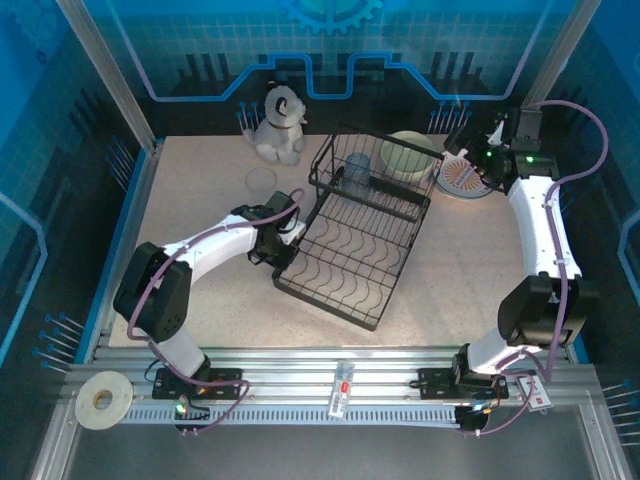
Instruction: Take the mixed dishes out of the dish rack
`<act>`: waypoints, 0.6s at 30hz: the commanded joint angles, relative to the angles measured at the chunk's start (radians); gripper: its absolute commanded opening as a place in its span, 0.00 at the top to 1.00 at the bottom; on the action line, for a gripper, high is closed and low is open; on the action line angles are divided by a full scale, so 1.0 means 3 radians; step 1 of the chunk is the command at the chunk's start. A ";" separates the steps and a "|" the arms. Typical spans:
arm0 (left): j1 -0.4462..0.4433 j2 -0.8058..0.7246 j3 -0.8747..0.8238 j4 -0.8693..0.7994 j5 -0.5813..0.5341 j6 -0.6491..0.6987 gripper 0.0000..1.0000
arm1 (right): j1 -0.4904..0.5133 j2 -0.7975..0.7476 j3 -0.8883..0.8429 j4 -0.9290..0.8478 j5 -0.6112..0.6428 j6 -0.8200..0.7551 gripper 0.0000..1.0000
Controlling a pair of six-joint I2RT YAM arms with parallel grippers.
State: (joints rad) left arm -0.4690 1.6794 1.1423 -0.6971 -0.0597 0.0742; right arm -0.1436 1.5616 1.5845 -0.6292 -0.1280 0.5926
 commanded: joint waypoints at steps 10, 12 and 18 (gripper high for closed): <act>0.0355 0.0106 0.0231 0.0348 -0.0077 0.1240 1.00 | -0.0183 0.0143 -0.0226 0.0200 -0.0438 0.0356 0.00; 0.0378 0.0118 0.0227 0.0421 -0.0082 0.1371 1.00 | -0.0187 0.0144 -0.0261 0.0200 -0.0462 0.0356 0.00; 0.0449 0.0077 0.0125 0.0782 -0.0140 0.1629 1.00 | -0.0205 0.0130 -0.0393 0.0221 -0.0509 0.0327 0.00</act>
State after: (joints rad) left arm -0.3363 1.7138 1.1694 -0.6041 -0.0807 0.4252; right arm -0.1867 1.6012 1.4849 -0.5808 -0.2489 0.6819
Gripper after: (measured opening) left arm 0.053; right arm 0.999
